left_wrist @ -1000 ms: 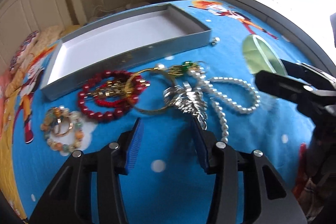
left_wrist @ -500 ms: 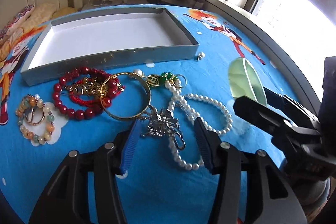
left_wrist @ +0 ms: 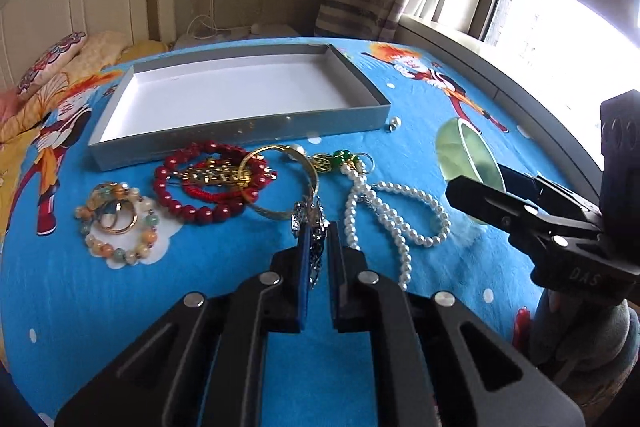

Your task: Organize jewelry

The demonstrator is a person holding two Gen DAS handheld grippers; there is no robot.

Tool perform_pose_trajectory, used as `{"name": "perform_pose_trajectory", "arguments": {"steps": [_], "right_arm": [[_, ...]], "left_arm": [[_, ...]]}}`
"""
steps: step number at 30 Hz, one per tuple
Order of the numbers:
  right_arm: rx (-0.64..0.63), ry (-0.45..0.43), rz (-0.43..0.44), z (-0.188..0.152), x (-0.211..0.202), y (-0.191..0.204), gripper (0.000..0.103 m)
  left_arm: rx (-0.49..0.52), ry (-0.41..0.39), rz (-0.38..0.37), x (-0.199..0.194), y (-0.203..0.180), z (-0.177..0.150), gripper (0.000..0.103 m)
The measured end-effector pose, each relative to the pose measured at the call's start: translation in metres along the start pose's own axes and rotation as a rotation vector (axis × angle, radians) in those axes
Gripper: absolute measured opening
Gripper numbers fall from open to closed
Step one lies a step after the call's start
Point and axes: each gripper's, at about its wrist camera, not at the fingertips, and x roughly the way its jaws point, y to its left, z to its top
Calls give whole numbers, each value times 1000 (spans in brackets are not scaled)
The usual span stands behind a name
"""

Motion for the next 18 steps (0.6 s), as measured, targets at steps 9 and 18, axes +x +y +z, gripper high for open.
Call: {"name": "perform_pose_trajectory", "arguments": {"steps": [9,18], "right_arm": [[-20,11,4,6,3,5,78],[-121,44,5,57,32,27,78]], "left_arm": [[-46,-97,-22,-41,30,22,7],[-166,-52,-161,-15,82,80,8]]}}
